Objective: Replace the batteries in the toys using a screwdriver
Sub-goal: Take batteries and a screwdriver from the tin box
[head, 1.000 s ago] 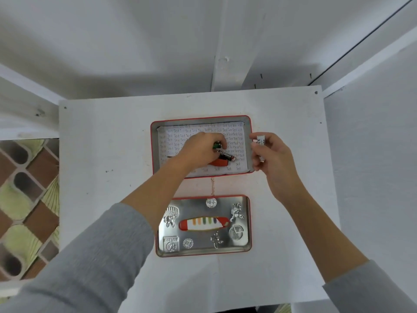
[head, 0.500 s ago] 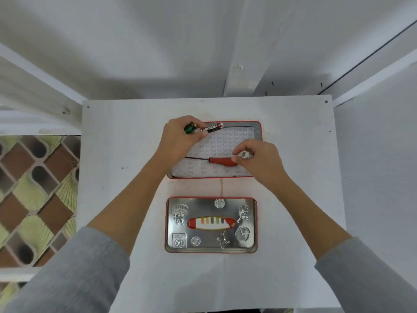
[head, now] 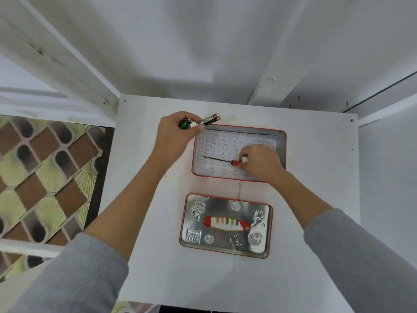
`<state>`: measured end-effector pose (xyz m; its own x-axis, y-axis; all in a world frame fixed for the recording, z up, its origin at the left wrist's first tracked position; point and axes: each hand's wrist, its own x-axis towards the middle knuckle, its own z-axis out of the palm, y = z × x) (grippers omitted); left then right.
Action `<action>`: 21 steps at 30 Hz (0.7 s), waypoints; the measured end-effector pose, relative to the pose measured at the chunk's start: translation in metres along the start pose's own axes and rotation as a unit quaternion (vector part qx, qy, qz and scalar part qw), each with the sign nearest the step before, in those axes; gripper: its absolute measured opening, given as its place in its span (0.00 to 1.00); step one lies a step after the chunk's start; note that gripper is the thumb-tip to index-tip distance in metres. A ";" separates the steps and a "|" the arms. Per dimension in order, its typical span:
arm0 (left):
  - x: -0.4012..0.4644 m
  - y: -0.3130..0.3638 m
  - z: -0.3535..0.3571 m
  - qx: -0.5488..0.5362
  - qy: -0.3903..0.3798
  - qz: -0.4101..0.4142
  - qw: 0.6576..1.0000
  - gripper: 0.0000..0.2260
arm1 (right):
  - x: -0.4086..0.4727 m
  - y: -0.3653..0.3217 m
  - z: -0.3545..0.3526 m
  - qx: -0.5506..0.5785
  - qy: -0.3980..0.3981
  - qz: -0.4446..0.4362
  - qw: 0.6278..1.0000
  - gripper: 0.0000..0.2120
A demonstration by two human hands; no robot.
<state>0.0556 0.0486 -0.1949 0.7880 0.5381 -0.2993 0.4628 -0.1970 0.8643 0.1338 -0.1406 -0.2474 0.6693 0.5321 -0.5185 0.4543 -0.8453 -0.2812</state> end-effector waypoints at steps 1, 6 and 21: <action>-0.002 0.003 -0.003 -0.005 0.005 0.001 1.000 0.03 | -0.003 0.000 -0.003 0.036 0.004 0.008 0.999 0.09; -0.017 0.036 -0.021 -0.048 0.036 0.002 0.998 0.03 | -0.040 -0.012 -0.041 0.294 0.059 0.052 0.953 0.07; -0.080 0.246 -0.144 -0.135 0.056 0.193 0.970 0.03 | -0.173 -0.135 -0.246 0.698 0.168 -0.101 0.688 0.18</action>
<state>0.0481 0.0749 0.1000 0.8249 0.5564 0.1002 0.0074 -0.1880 0.9821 0.1011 -0.1063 0.0786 0.8805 0.4280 -0.2040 -0.2924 0.1514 -0.9442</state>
